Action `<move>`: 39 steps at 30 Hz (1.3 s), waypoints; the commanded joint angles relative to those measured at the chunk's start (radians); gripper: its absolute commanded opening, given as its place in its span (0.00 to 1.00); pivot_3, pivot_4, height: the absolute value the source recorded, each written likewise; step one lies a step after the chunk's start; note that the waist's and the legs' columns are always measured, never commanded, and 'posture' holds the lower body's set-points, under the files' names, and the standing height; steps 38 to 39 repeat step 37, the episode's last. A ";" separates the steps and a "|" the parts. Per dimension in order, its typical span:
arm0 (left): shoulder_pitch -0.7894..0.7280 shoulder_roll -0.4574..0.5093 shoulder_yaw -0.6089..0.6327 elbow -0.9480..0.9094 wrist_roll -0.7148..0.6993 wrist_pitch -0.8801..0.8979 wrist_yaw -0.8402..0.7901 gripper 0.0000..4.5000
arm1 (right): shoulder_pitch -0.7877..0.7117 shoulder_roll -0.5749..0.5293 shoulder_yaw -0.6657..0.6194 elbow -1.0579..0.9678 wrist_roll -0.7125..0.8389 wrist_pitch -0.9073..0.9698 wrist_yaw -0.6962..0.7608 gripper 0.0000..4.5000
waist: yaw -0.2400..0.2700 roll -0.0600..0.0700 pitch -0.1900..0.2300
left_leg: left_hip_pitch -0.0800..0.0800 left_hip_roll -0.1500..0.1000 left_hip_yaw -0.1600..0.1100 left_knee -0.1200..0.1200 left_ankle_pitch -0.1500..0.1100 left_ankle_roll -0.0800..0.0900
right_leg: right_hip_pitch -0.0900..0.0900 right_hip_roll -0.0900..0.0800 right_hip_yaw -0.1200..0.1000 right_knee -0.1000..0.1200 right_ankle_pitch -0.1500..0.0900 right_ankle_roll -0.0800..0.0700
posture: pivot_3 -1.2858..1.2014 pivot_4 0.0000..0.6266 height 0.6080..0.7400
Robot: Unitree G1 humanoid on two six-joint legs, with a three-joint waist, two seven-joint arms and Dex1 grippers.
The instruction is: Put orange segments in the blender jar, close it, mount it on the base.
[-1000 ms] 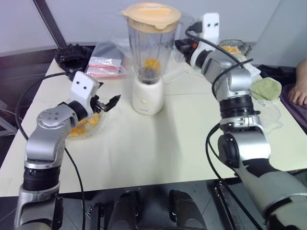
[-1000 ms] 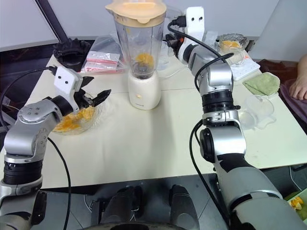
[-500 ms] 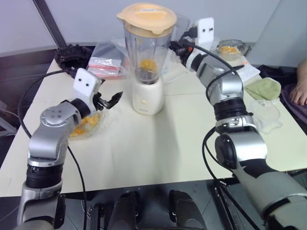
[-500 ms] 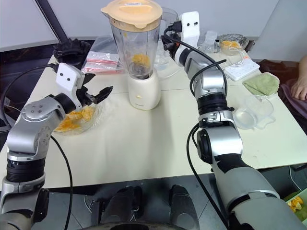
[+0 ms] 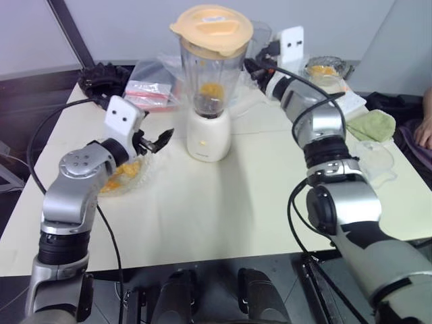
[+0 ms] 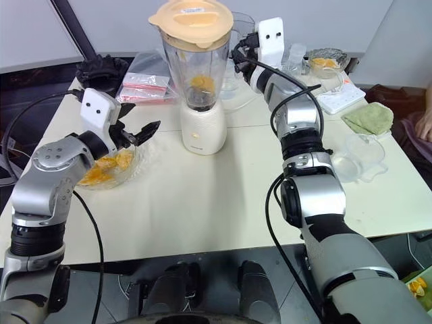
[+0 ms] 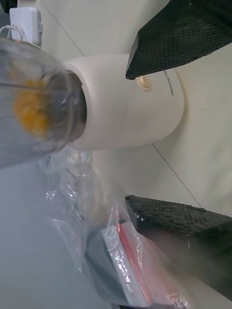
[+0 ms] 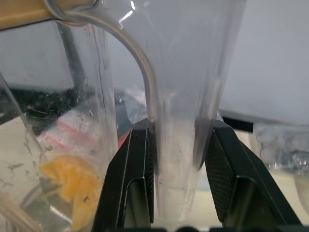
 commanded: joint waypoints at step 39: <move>0.157 -0.127 -0.109 -0.003 0.000 -0.138 -0.032 0.90 | 0.790 -0.200 -0.048 -0.988 0.098 0.227 0.119 0.99 | 0.007 -0.001 -0.001 | -0.001 0.000 0.000 0.000 0.000 0.000 | 0.000 0.000 0.000 -0.002 -0.002 -0.003 | 0.52 0.24 1.00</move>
